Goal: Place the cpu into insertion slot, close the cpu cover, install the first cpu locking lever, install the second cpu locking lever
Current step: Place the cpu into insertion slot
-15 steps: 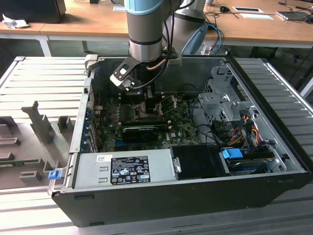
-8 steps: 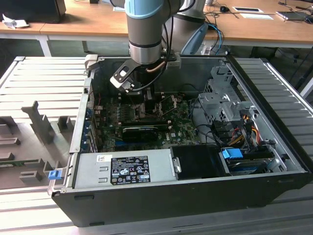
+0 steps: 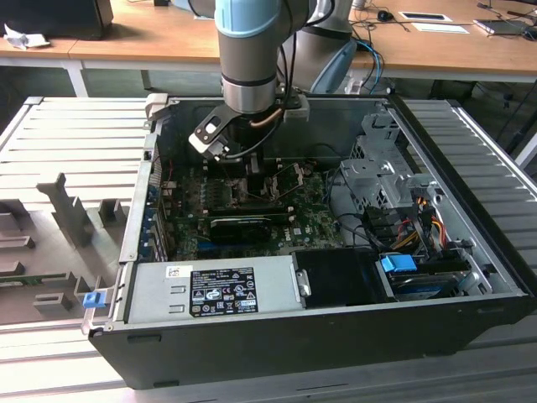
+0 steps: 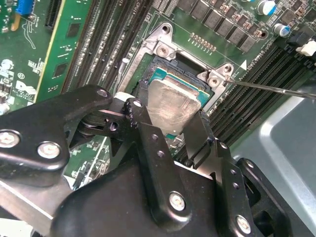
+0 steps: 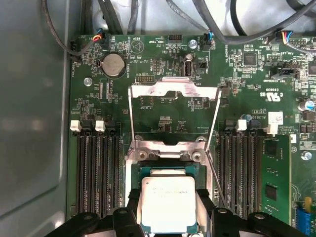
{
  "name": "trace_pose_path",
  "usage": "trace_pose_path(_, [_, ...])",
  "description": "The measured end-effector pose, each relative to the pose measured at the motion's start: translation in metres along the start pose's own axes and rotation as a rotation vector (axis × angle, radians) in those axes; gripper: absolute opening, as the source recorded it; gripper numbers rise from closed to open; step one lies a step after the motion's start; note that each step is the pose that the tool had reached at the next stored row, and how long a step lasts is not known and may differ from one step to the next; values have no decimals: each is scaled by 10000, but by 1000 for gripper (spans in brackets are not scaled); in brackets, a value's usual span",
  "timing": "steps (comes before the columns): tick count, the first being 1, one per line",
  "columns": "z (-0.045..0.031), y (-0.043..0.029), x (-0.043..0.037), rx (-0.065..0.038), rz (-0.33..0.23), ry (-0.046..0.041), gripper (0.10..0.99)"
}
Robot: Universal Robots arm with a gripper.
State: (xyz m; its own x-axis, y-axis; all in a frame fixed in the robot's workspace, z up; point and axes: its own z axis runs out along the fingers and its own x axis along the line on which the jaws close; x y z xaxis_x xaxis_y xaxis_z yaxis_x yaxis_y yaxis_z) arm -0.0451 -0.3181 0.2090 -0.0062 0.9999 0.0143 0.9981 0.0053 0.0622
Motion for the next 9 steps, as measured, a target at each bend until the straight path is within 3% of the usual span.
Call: trace_pose_path(9, [58, -5, 9, 51, 41, -5, 529])
